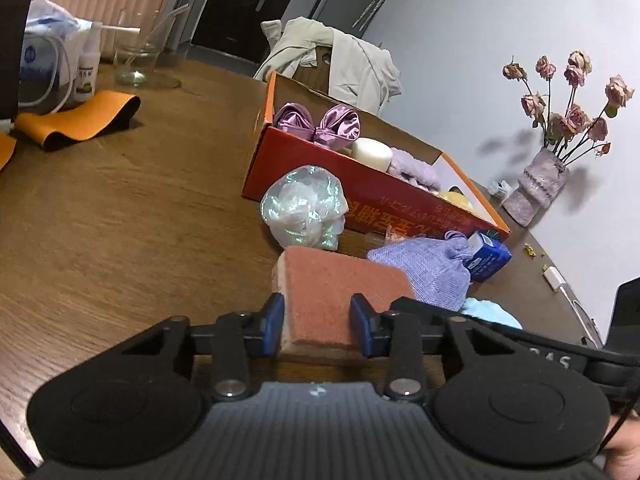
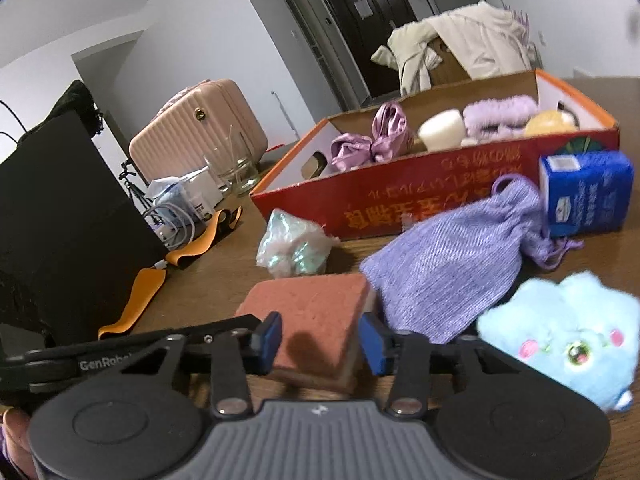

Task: Organize soft objects
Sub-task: 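Close both tools together on the pink-red sponge block, then carry the sponge block into the box with both tools and open them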

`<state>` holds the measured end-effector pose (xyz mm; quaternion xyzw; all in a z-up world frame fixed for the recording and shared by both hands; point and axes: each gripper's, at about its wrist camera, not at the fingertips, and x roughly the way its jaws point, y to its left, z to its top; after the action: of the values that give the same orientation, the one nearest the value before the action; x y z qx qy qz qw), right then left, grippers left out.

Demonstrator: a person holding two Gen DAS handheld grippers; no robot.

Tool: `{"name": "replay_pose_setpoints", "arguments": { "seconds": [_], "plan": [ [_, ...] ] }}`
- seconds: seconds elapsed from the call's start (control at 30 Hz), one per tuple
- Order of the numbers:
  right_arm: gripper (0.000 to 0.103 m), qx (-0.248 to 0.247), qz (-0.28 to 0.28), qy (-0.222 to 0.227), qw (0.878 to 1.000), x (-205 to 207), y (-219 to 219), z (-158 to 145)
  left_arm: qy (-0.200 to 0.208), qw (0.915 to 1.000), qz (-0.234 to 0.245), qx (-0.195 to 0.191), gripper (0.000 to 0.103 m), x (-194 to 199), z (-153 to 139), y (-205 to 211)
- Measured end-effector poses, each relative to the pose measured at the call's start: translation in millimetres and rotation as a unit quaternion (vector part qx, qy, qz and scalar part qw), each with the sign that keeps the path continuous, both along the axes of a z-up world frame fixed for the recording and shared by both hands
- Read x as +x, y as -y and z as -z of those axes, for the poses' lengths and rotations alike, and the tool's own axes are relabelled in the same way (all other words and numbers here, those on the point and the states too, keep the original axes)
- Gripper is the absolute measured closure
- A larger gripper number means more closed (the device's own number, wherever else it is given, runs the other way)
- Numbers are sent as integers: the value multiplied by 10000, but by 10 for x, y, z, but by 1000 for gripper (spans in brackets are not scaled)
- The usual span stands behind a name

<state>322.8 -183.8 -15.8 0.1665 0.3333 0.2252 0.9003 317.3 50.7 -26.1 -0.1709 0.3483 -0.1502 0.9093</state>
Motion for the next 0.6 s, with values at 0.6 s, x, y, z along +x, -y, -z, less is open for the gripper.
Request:
{"name": "replay_pose_setpoints", "arguments": {
  "seconds": [0.6],
  "plan": [
    [63, -299, 175, 103, 9993, -1192, 424, -103, 5, 9972, 743, -29, 60, -1054, -137, 445]
  ]
}}
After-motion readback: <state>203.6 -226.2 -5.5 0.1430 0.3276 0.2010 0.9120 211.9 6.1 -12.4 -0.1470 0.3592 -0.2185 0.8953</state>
